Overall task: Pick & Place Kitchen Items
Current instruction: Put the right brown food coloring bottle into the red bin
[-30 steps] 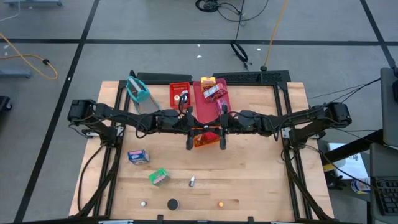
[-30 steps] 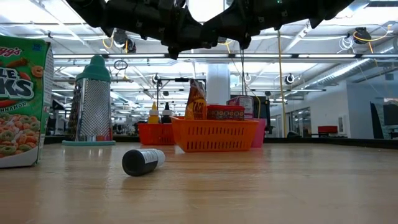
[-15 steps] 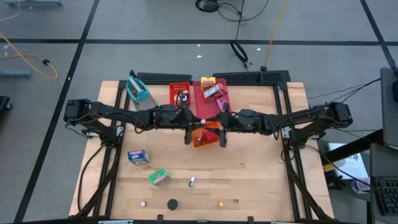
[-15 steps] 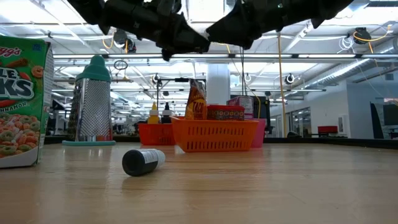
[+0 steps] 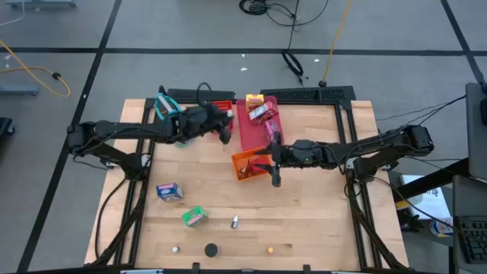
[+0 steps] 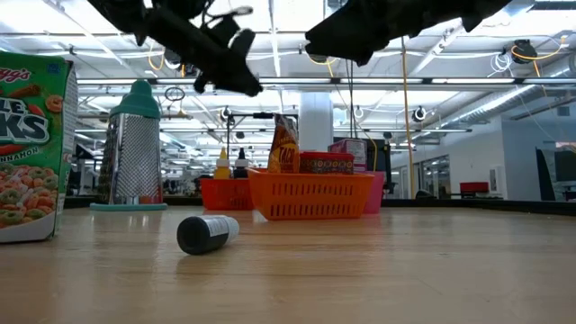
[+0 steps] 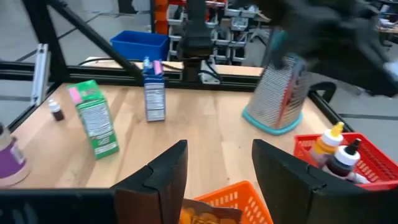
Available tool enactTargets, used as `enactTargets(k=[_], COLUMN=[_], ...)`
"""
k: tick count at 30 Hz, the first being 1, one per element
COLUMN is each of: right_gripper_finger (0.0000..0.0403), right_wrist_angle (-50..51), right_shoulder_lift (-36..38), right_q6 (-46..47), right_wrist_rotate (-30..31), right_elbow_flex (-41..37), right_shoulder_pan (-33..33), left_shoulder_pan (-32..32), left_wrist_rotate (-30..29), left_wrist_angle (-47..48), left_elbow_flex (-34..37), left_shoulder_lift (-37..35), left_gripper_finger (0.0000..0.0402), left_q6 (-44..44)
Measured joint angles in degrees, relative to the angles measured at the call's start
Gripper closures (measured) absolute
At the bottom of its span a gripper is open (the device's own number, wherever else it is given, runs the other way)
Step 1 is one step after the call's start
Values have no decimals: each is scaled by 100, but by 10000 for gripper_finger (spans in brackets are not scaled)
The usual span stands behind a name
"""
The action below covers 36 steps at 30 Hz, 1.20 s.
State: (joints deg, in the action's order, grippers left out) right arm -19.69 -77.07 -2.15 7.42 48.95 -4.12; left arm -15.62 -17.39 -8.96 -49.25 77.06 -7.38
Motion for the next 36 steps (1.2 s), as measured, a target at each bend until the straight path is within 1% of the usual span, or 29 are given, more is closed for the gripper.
enactTargets(k=[3,9,22,33,36], right_gripper_finger=[230,231,232,232,232], right_wrist_angle=[-17,-21,-13,-14,-11], right_shoulder_lift=[-3,-3,-3,-3,-3], right_q6=[-35,-50,-48,-48,-49], right_wrist_rotate=[0,10,22,22,22], right_elbow_flex=[0,0,0,0,0], right_shoulder_pan=[-144,-280,-276,-274,-274], left_shoulder_pan=[-346,-808,-1288,-1467,-1479], left_wrist_rotate=[-271,-219,-272,-209,-217], left_wrist_angle=[194,220,200,58,-49], left_elbow_flex=[0,-2,0,2,2], left_shoulder_lift=[145,333,886,1431,1553], left_gripper_finger=[356,356,356,355,337], left_q6=[-339,-659,-968,-1012,-1090])
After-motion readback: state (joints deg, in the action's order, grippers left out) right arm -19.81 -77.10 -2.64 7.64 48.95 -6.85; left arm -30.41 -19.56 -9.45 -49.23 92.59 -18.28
